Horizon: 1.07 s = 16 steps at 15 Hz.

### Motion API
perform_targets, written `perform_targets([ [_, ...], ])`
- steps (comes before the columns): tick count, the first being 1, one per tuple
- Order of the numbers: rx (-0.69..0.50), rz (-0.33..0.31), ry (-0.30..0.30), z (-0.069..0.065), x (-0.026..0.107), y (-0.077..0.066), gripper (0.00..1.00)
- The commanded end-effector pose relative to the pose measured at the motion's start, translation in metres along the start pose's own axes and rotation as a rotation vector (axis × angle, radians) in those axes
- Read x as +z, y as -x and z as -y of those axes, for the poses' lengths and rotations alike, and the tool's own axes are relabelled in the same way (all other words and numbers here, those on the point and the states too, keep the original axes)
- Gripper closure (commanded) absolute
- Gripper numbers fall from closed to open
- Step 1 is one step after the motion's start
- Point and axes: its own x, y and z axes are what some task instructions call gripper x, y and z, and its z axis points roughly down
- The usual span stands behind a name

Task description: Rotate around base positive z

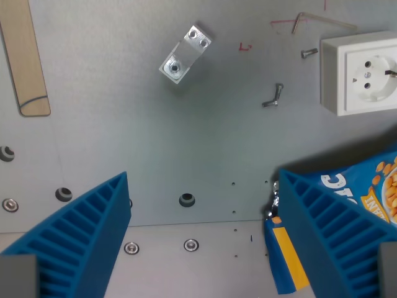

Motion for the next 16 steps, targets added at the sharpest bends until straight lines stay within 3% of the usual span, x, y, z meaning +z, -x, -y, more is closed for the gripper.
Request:
perform_targets([
  [1, -0.013, -0.005, 0.000, 0.0000, -0.0021, 0.0000, 0.00],
  [16, -0.213, -0.006, 0.003, 0.0000, -0.0021, 0.0000, 0.00],
])
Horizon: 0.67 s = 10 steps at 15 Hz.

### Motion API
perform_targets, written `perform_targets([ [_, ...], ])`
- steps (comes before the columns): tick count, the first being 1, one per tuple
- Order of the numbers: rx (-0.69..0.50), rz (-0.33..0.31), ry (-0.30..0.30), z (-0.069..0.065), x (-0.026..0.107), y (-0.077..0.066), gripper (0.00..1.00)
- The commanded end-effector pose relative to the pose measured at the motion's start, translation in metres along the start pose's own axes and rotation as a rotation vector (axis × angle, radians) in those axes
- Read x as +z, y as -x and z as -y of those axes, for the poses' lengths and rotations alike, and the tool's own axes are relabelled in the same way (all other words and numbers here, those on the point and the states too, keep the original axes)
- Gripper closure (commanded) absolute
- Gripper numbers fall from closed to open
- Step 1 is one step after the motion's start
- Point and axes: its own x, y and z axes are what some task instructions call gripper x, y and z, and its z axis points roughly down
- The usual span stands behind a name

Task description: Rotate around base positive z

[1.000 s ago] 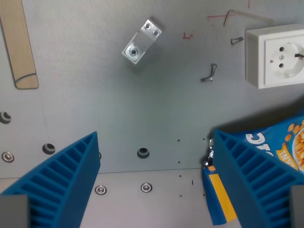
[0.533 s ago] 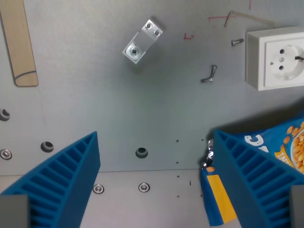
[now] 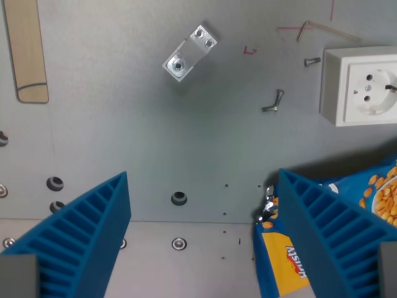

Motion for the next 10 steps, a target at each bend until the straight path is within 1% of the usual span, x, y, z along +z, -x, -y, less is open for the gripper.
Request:
perform_targets([
  [1, -0.136, -0.006, 0.003, -0.0002, -0.0021, 0.0000, 0.00],
  [10, -0.256, -0.006, 0.004, -0.0002, -0.0021, 0.0000, 0.00],
])
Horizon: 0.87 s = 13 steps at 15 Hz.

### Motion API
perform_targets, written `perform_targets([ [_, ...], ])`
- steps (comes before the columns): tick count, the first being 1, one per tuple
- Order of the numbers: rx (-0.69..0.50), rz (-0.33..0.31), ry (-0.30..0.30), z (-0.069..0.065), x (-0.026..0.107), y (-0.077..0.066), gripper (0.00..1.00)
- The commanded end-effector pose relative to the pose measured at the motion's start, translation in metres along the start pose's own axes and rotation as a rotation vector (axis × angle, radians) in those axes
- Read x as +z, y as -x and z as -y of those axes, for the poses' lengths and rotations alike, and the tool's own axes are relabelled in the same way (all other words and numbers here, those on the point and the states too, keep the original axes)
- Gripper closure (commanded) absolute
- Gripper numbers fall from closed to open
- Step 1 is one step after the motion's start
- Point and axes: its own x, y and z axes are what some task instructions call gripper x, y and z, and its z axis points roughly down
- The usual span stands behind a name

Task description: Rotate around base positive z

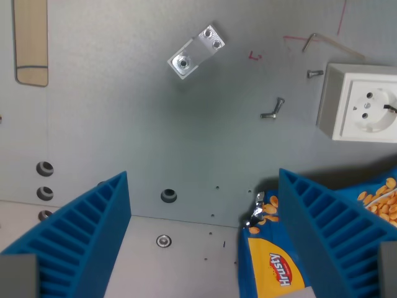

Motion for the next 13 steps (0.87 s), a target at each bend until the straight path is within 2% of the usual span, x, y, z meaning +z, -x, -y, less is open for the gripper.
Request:
perform_targets([
  [1, -0.160, -0.006, 0.004, -0.0002, -0.0021, 0.0000, 0.00],
  [13, -0.320, -0.006, 0.007, -0.0002, -0.0021, 0.0000, 0.00],
])
